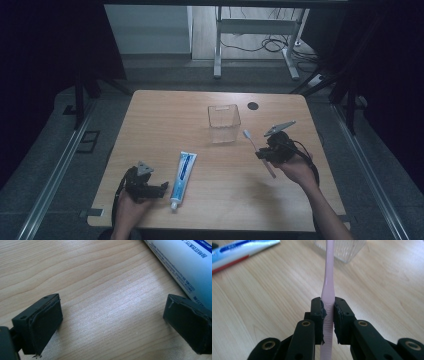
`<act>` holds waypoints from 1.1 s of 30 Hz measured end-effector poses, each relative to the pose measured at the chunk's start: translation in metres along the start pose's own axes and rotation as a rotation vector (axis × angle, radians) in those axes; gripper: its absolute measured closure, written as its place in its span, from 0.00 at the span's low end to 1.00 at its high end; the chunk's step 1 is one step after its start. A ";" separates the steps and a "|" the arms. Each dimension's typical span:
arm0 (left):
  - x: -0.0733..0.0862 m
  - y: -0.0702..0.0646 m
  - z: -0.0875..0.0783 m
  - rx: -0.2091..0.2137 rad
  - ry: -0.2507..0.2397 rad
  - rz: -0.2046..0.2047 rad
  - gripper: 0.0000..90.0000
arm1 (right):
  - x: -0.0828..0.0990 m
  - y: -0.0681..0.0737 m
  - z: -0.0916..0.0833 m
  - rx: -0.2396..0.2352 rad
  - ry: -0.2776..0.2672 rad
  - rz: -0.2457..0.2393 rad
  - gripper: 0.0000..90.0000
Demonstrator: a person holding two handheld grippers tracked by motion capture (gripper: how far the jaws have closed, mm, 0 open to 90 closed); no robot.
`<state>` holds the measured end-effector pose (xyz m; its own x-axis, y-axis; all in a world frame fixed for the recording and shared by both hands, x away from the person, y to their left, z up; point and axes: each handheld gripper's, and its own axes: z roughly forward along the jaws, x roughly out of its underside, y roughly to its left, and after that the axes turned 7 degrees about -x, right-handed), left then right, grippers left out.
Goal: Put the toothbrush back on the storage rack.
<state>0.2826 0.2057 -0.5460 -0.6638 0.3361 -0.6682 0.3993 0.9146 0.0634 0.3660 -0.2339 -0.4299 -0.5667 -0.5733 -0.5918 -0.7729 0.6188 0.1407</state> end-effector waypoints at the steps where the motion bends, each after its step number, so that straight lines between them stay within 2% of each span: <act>1: 0.000 0.000 0.000 0.000 0.000 0.000 0.03 | -0.001 0.000 0.000 0.000 -0.011 -0.002 0.87; 22: 0.000 0.000 0.000 0.000 0.001 -0.003 0.03 | -0.022 -0.005 0.013 0.018 -0.144 0.003 0.87; 33: 0.000 0.000 0.000 0.000 0.001 -0.003 0.03 | -0.035 -0.013 0.021 0.032 -0.224 0.016 0.87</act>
<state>0.2825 0.2056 -0.5460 -0.6651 0.3339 -0.6679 0.3974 0.9155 0.0620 0.4016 -0.2103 -0.4274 -0.4985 -0.4315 -0.7519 -0.7528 0.6456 0.1286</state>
